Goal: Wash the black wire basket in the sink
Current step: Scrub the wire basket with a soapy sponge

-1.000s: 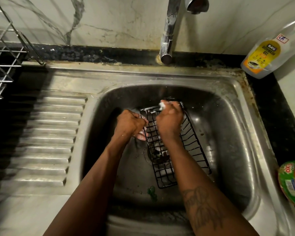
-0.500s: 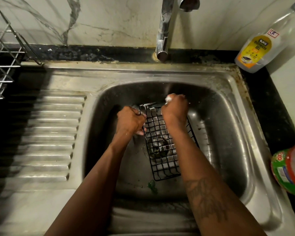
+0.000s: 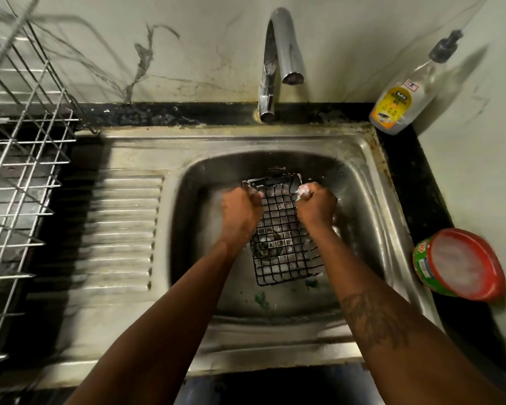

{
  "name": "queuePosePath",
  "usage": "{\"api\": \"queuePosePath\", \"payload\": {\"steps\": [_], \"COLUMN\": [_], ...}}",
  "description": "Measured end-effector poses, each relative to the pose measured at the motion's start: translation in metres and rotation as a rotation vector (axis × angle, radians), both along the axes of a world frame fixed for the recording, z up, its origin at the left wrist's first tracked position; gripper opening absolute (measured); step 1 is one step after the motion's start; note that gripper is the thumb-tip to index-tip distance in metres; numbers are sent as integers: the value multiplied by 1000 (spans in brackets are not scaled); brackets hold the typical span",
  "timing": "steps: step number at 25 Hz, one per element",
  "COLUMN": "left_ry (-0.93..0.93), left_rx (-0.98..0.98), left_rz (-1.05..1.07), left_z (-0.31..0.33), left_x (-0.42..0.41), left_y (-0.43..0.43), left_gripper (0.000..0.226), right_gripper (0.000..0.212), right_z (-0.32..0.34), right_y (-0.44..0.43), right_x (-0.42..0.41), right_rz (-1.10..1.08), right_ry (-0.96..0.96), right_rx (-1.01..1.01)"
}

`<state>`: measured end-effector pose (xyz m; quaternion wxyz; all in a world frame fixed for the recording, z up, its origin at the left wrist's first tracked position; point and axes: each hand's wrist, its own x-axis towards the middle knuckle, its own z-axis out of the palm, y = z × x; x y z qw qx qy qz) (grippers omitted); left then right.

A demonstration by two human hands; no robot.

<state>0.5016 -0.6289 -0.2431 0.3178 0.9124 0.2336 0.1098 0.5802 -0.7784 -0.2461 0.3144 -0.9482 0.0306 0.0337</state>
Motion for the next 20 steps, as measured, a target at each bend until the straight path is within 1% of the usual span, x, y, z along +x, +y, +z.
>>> {"api": "queuePosePath", "payload": {"steps": [1, 3, 5, 6, 8, 10, 11, 12, 13, 14, 16, 18, 20], "left_ry": [32, 192, 381, 430, 433, 375, 366, 344, 301, 256, 243, 260, 212], "left_rx": [-22, -66, -111, -177, -443, -778, -940, -1091, -1206, -1281, -1325, -1323, -1227], "left_rz": [-19, -21, -62, -88, -81, 2, 72, 137, 177, 170, 88, 58, 57], "left_z": [-4, -9, -2, 3, 12, 23, 28, 37, 46, 58, 77, 83, 91], "left_x": [4, 15, 24, 28, 38, 47, 51, 56, 63, 69, 71, 69, 65], "left_y": [-5, -14, -20, -20, -16, -16, -21, -27, -31, -34, -38, -37, -34], "left_gripper": [35, 30, 34, 39, 52, 71, 72, 65, 56, 51, 48, 44, 37], "right_gripper": [24, 22, 21, 22, 25, 24, 23, 23, 23, 23, 22, 22, 20], "right_z": [1, 6, 18, 25, 38, 50, 58, 63, 69, 74, 84, 91, 101], "right_y": [-1, -2, -2, -1, 0, 5, 7, 10, 12, 14, 13, 7, 2], "right_x": [3, 6, 4, 0, -11, -18, -23, -27, -31, -35, -40, -40, -38], "right_rz": [1, -20, -23, -4, 32, 53, 74, 97, 115, 115, 73, 65, 41], "right_ry": [59, 149, 148, 103, 32, 21, 19, 18, 19, 30, 48, 56, 75], "right_rx": [7, 58, 123, 145, 199, 250, 265, 278, 290, 314, 345, 404, 492]}}
